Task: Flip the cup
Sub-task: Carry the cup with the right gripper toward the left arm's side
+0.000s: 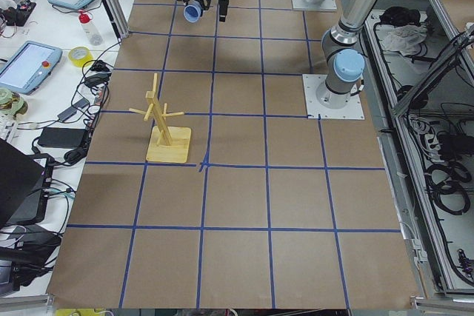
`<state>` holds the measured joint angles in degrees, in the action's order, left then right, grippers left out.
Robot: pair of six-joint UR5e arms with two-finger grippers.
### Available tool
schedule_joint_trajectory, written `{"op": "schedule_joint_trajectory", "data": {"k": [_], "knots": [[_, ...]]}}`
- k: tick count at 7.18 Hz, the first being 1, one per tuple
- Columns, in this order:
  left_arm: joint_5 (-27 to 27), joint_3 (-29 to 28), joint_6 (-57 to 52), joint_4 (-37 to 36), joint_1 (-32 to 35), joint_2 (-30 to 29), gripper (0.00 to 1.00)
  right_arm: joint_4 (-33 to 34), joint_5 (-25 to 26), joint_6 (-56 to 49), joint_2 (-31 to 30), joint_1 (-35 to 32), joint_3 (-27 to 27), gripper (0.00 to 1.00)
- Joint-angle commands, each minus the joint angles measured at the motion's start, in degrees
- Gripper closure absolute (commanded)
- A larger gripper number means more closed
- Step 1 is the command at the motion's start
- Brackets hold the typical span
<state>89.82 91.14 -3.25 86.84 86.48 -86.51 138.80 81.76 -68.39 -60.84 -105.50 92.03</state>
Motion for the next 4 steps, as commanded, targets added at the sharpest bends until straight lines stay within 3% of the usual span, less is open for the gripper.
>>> {"op": "schedule_joint_trajectory", "data": {"k": [1,4], "knots": [[0.00,0.00,0.00,0.00,0.00,0.03,0.00,0.68,0.07,-9.12,1.16,-4.71,-0.09,0.26],[0.00,0.00,0.00,0.00,0.00,0.03,0.00,1.91,0.07,-10.00,5.47,-5.95,-0.10,0.26]]}}
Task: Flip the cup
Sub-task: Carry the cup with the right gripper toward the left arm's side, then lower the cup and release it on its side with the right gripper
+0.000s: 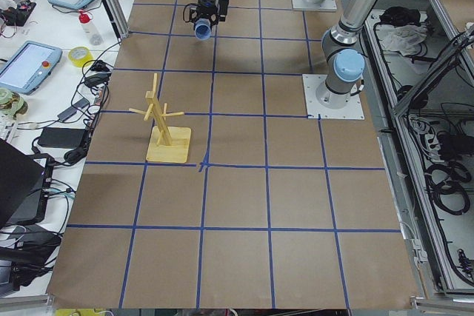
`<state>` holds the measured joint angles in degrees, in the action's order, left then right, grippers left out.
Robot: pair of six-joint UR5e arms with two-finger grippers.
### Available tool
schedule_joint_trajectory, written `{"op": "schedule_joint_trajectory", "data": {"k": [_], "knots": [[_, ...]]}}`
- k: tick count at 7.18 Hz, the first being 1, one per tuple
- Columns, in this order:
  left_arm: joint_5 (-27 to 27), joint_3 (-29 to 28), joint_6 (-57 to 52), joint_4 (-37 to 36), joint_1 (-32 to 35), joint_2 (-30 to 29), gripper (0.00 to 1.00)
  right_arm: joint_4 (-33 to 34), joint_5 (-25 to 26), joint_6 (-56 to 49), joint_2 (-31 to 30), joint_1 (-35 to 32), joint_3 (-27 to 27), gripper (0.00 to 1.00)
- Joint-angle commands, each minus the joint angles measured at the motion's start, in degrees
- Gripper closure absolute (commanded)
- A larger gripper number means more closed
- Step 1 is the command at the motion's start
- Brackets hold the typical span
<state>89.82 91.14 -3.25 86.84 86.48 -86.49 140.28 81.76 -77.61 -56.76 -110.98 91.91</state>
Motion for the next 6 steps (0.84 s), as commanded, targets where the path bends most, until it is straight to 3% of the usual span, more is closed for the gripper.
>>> {"op": "schedule_joint_trajectory", "data": {"k": [1,3,4,6], "knots": [[0.00,0.00,0.00,0.00,0.00,0.00,0.00,0.34,-0.02,-1.32,1.65,-0.46,0.03,0.26],[0.00,0.09,0.00,0.09,0.00,0.00,0.00,-0.01,-0.37,-2.72,2.09,-0.64,0.38,0.20],[0.00,0.00,0.00,0.00,0.00,0.09,0.00,-0.01,-1.42,-2.73,2.18,-0.64,0.73,0.00],[0.00,0.00,0.00,0.00,0.00,0.09,0.00,-0.10,-0.55,-2.29,1.05,-0.55,0.56,0.00]]}}
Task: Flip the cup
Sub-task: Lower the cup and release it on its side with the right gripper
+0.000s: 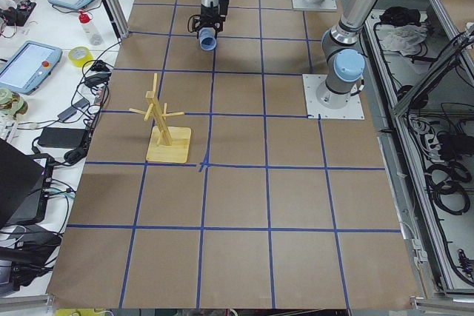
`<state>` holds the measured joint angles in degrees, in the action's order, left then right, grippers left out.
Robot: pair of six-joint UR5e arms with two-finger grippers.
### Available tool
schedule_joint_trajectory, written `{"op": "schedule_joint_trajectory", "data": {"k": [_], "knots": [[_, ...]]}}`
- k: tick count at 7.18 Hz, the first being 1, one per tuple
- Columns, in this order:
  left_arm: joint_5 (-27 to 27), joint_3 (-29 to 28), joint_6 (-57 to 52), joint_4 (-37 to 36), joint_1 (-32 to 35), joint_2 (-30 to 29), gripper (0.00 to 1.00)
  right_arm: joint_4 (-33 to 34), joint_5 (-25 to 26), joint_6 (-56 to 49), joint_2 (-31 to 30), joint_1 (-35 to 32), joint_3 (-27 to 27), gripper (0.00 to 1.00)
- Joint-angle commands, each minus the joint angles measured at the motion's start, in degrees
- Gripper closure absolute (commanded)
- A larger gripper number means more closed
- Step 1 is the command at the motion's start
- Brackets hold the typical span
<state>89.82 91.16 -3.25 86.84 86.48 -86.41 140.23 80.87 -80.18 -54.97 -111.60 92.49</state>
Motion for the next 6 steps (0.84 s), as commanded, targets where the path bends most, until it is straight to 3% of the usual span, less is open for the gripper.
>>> {"op": "schedule_joint_trajectory", "data": {"k": [1,4,6], "knots": [[0.00,-0.02,0.00,-0.01,0.00,0.01,0.00,-0.22,1.30,0.73,-3.54,0.16,0.32,0.00],[0.00,0.60,0.00,0.17,0.00,0.10,0.00,-7.13,1.57,9.57,-12.23,2.43,1.64,0.00],[-2.18,3.40,-0.52,-0.53,0.00,-0.25,0.00,-14.26,1.83,14.51,-19.70,7.69,2.43,0.00]]}}
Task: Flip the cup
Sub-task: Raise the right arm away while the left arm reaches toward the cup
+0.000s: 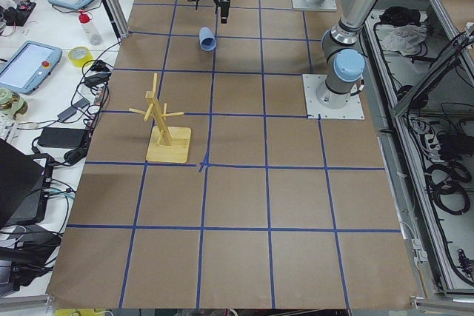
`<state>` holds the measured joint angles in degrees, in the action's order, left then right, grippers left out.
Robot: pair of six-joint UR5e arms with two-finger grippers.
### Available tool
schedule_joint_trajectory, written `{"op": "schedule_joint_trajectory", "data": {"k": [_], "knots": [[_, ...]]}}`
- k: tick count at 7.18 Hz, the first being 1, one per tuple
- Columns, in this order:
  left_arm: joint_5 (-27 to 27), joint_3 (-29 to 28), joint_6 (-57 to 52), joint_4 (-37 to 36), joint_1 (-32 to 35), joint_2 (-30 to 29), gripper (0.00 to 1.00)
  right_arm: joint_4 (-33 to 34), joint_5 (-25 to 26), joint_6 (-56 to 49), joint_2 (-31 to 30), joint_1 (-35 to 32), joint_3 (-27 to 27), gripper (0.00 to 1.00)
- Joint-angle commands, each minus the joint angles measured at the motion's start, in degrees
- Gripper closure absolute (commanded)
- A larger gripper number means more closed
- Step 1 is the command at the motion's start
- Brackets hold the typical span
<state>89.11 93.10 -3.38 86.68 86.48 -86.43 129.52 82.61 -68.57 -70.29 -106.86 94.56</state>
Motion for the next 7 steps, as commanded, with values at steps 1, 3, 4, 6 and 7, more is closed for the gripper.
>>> {"op": "schedule_joint_trajectory", "data": {"k": [1,3,4,6,7], "knots": [[-4.35,1.64,-0.39,-0.46,-0.26,-1.37,0.00,-6.80,0.09,5.79,-7.20,5.58,0.28,0.00],[-9.62,2.26,-0.39,-1.67,-0.61,-4.26,0.00,-12.27,2.36,19.45,-14.05,9.28,-0.25,0.00],[-12.79,2.69,-0.39,-6.04,-0.61,-6.63,0.00,-13.15,8.56,22.31,-16.17,9.47,-0.43,0.00],[-15.80,4.01,-0.75,-7.65,-0.61,-10.85,0.00,-20.50,10.55,38.85,-19.69,10.09,-0.52,0.00],[-17.37,5.58,-0.22,-14.02,-0.61,-13.04,0.00,-22.54,10.55,48.61,-20.66,10.00,-0.60,0.00]]}}
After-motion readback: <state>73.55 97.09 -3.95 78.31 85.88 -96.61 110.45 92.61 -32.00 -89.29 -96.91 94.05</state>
